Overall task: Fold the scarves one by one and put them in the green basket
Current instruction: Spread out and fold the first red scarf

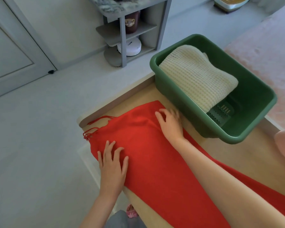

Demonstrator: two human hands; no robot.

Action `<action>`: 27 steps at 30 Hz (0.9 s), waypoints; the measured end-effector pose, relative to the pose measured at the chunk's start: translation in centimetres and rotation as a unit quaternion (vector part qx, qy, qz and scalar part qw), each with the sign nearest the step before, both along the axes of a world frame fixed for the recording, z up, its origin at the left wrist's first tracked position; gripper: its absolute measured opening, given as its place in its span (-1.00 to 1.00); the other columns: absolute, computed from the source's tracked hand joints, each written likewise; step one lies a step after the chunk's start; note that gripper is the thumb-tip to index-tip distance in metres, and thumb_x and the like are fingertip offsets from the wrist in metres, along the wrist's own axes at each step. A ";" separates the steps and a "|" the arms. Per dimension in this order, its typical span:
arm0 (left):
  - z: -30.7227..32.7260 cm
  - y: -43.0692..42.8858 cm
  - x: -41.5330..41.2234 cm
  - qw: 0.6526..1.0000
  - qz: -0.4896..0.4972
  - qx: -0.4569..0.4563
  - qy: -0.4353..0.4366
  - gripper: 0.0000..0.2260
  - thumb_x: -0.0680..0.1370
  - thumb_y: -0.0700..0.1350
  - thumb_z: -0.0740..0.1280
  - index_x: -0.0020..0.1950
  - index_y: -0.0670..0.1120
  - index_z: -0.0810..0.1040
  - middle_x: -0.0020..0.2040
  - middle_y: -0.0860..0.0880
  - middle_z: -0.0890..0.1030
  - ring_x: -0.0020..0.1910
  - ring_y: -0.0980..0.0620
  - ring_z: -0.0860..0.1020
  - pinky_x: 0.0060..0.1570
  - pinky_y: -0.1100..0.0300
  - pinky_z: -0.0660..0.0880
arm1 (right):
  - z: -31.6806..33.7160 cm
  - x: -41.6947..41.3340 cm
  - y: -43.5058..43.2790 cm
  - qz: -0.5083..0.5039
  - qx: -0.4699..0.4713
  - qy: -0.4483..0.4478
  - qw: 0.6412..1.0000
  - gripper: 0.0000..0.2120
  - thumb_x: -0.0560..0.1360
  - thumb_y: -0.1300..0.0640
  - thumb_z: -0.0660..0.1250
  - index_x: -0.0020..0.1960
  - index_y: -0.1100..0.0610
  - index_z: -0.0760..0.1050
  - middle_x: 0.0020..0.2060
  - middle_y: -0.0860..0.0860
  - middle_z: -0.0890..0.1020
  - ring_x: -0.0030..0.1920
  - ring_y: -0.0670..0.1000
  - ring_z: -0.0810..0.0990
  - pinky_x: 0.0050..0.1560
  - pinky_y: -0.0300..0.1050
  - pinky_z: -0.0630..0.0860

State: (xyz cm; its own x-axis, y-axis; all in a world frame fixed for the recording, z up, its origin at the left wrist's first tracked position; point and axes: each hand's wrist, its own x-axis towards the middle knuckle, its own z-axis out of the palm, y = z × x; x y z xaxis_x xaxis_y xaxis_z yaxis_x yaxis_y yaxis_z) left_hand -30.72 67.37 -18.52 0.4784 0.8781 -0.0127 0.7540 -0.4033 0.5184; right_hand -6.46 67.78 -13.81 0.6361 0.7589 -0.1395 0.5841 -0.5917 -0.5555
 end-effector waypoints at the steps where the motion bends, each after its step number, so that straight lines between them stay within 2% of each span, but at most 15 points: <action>1: 0.1 0.1 0.2 1.000 0.008 0.003 -0.002 -0.59 0.58 0.16 0.06 0.28 -0.04 0.45 0.45 -0.06 0.29 0.56 0.00 0.00 0.50 -0.15 -0.12 | 0.3 0.3 1.2 -0.017 -0.009 0.026 0.999 -0.53 0.59 -0.14 0.16 0.38 0.10 0.40 0.37 0.09 0.40 0.46 0.16 0.18 0.44 0.05 0.14; 4: -0.3 0.3 0.8 0.999 -0.009 0.010 0.036 -0.45 0.58 0.21 0.05 0.51 0.00 0.24 0.56 -0.06 0.12 0.57 -0.02 -0.10 0.50 -0.05 -0.28 | 0.4 1.0 4.8 -0.008 -0.095 0.033 0.995 -0.35 0.54 -0.23 0.18 0.47 0.15 0.24 0.49 0.14 0.19 0.51 0.18 0.01 0.47 0.11 0.03; 6: -0.9 0.3 1.1 0.995 -0.038 0.018 0.086 -0.40 0.59 0.25 -0.01 0.58 0.02 0.07 0.59 -0.06 0.02 0.57 -0.06 -0.11 0.49 -0.09 -0.24 | 0.1 1.1 6.6 -0.011 -0.135 0.046 0.990 -0.31 0.50 -0.24 0.26 0.45 0.19 0.27 0.50 0.16 0.17 0.51 0.20 0.00 0.47 0.11 -0.01; 8: -1.3 0.2 1.1 0.990 -0.060 0.028 0.125 -0.39 0.60 0.26 -0.03 0.58 0.00 0.06 0.59 -0.09 0.03 0.56 -0.10 -0.07 0.47 -0.16 -0.18 | -0.1 0.8 7.6 -0.023 -0.107 0.072 0.991 -0.60 0.48 -0.11 0.37 0.16 0.14 0.50 0.37 0.16 0.39 0.47 0.20 0.11 0.46 0.10 0.10; 9: -1.4 0.2 0.9 0.989 -0.068 0.031 0.130 -0.39 0.60 0.26 -0.03 0.58 0.00 0.08 0.59 -0.10 0.04 0.56 -0.11 -0.06 0.47 -0.17 -0.17 | 0.0 0.7 7.8 -0.034 -0.076 0.087 0.993 -0.79 0.47 -0.03 0.40 -0.02 0.10 0.52 0.23 0.12 0.51 0.43 0.19 0.20 0.41 0.09 0.19; 10: -1.5 0.3 0.6 0.988 -0.078 0.033 0.131 -0.40 0.60 0.25 -0.03 0.58 0.00 0.09 0.58 -0.10 0.05 0.56 -0.11 -0.04 0.47 -0.18 -0.16 | 0.3 0.5 7.8 -0.039 -0.043 0.099 0.993 -0.86 0.48 0.04 0.40 -0.12 0.09 0.49 0.06 0.06 0.58 0.35 0.16 0.32 0.31 0.06 0.31; 12: -1.6 0.2 -0.2 0.986 -0.098 0.044 0.130 -0.41 0.60 0.25 -0.03 0.57 0.00 0.11 0.58 -0.09 0.05 0.56 -0.10 -0.02 0.47 -0.18 -0.14 | 1.0 0.5 7.6 -0.036 -0.003 0.097 0.995 -0.87 0.49 0.07 0.37 -0.10 0.11 0.46 -0.16 -0.06 0.53 0.12 0.09 0.50 0.04 -0.03 0.44; 13: -1.7 0.2 -0.7 0.984 -0.108 0.047 0.131 -0.41 0.60 0.25 -0.03 0.57 0.00 0.12 0.59 -0.08 0.05 0.56 -0.10 -0.01 0.47 -0.19 -0.13 | 1.3 0.6 7.6 -0.028 -0.005 0.085 0.996 -0.83 0.49 0.05 0.37 -0.03 0.12 0.47 -0.14 -0.07 0.52 0.09 0.07 0.50 0.00 -0.06 0.43; 14: -1.8 0.0 -1.1 0.983 -0.118 0.048 0.133 -0.42 0.61 0.25 -0.04 0.57 0.01 0.12 0.59 -0.08 0.05 0.56 -0.10 0.00 0.47 -0.19 -0.11 | 1.4 0.8 7.4 -0.017 -0.024 0.066 0.997 -0.72 0.48 0.00 0.38 0.08 0.14 0.46 -0.03 -0.03 0.53 0.14 0.07 0.48 0.06 -0.06 0.41; 16: -1.8 -0.3 -1.7 0.982 -0.128 0.047 0.134 -0.42 0.61 0.25 -0.07 0.57 0.02 0.11 0.59 -0.07 0.05 0.56 -0.09 0.00 0.47 -0.19 -0.10 | 1.0 1.2 7.2 0.000 -0.107 0.025 0.994 -0.47 0.46 -0.10 0.39 0.29 0.20 0.39 0.30 0.12 0.42 0.37 0.14 0.31 0.33 0.02 0.30; 18: -1.7 -0.6 -2.0 0.982 -0.129 0.043 0.132 -0.42 0.61 0.25 -0.06 0.57 0.02 0.10 0.59 -0.07 0.06 0.56 -0.08 0.00 0.47 -0.19 -0.08 | 0.3 1.3 6.9 0.021 -0.175 0.008 0.984 -0.48 0.48 -0.07 0.38 0.30 0.23 0.41 0.37 0.17 0.37 0.46 0.20 0.16 0.42 0.06 0.19; 19: -1.6 -0.7 -2.0 0.982 -0.128 0.041 0.132 -0.42 0.61 0.25 -0.05 0.57 0.03 0.10 0.59 -0.07 0.06 0.56 -0.08 0.01 0.46 -0.19 -0.08 | -0.1 1.3 6.7 0.027 -0.182 0.015 0.983 -0.57 0.49 -0.03 0.37 0.23 0.22 0.45 0.31 0.18 0.44 0.44 0.20 0.19 0.39 0.06 0.23; 22: -1.6 -0.7 -2.0 0.983 -0.126 0.031 0.130 -0.42 0.61 0.25 -0.04 0.57 0.03 0.10 0.59 -0.07 0.05 0.56 -0.08 0.00 0.45 -0.20 -0.06 | 0.4 1.2 6.0 0.009 -0.104 0.077 0.992 -0.79 0.50 0.06 0.37 0.06 0.13 0.47 0.02 0.07 0.56 0.18 0.14 0.46 0.08 -0.04 0.42; 24: -1.6 -0.7 -2.0 0.983 -0.128 0.028 0.128 -0.42 0.61 0.25 -0.04 0.58 0.03 0.09 0.59 -0.07 0.04 0.56 -0.08 -0.01 0.46 -0.19 -0.06 | 2.0 0.9 5.6 0.012 0.005 0.104 0.995 -0.89 0.50 0.17 0.35 -0.01 0.10 0.44 -0.15 -0.04 0.53 -0.02 0.04 0.52 -0.13 -0.13 0.38; 27: -1.3 -0.3 -2.0 0.986 -0.112 0.026 0.118 -0.42 0.61 0.25 -0.06 0.58 0.01 0.08 0.59 -0.08 0.02 0.56 -0.08 -0.02 0.48 -0.13 -0.12 | 4.9 -0.1 5.1 0.041 0.188 0.067 0.979 -0.81 0.50 0.34 0.26 0.01 0.09 0.42 -0.19 -0.13 0.55 -0.11 -0.10 0.54 -0.07 -0.22 0.43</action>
State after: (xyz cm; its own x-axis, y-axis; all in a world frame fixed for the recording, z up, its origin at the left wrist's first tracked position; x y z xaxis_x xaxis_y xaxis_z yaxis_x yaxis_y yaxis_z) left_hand -32.73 67.02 -19.84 0.6491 0.7537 -0.1036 0.7405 -0.5947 0.3132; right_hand -6.52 72.84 -8.90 0.5656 0.8207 0.0812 0.5279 -0.2846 -0.8002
